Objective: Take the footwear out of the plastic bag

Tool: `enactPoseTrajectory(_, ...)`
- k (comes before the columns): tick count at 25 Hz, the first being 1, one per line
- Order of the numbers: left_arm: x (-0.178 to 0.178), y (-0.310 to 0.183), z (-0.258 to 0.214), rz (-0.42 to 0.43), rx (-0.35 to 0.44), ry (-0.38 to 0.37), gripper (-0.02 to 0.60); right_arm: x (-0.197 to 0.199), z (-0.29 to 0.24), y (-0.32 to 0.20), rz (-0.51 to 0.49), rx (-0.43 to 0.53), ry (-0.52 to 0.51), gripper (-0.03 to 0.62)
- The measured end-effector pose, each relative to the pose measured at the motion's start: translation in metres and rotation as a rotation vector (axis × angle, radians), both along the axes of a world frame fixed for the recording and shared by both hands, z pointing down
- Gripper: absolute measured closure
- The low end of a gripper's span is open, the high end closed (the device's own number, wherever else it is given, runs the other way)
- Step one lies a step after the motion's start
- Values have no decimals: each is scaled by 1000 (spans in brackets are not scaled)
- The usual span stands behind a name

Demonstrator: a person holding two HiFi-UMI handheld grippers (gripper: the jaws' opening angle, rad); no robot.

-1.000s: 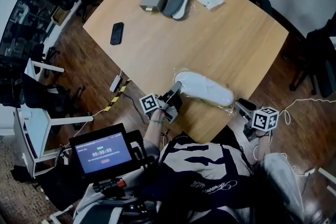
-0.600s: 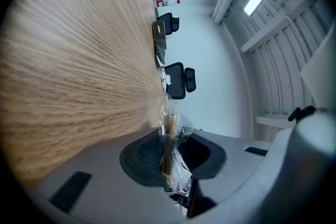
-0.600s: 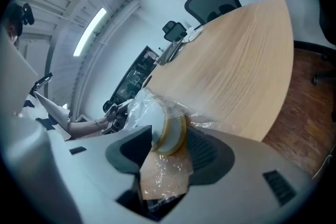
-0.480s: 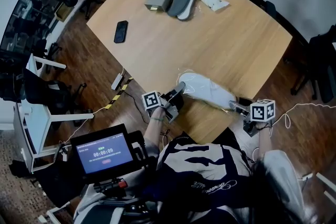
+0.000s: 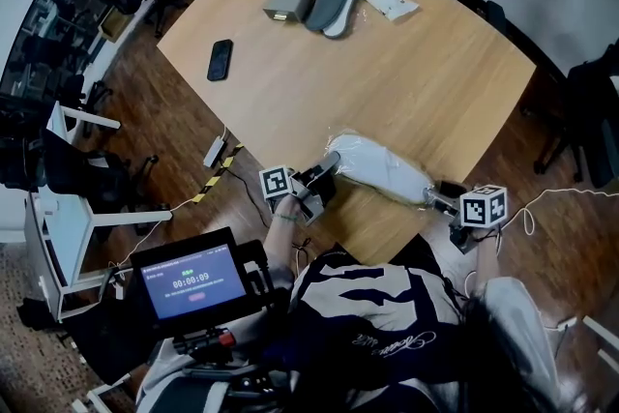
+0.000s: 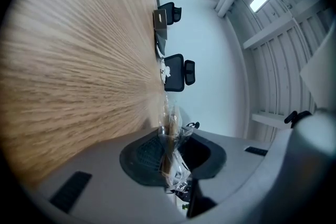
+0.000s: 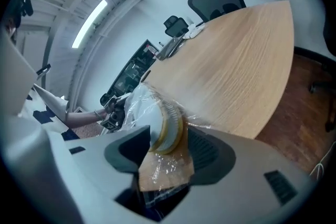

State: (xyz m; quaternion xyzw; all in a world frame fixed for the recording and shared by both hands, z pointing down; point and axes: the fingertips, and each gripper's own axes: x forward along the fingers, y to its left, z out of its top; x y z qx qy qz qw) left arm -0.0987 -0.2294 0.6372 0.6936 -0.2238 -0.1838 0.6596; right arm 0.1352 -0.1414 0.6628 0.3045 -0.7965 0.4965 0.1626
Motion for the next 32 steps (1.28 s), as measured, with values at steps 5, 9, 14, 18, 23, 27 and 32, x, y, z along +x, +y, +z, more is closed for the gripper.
enactPoseTrajectory(5, 2, 0, -1, -5, -7, -14, 512, -11, -1, -4, -32, -33, -3, 378)
enactPoseTrajectory(9, 0, 2, 0, -36, -6, -18, 512, -4, 0, -5, 34, -37, -46, 484)
enactPoseTrajectory(14, -5, -2, -11, -103, 47, -52, 511, 5, -11, -5, 186, -17, -178, 534)
enactPoseTrajectory(18, -24, -15, -17, -217, 150, -197, 511, 11, -25, -12, 218, 30, -176, 542)
enactPoseTrajectory(23, -44, -24, -25, -274, 203, -345, 512, 31, -31, -8, 212, 59, -75, 543)
enactPoseTrajectory(27, -44, -20, -18, -184, 271, -634, 558, 42, -35, -4, 252, 61, -7, 545)
enactPoseTrajectory(32, -46, -18, -12, -98, 355, -962, 574, 46, -47, -2, 294, 90, 51, 546)
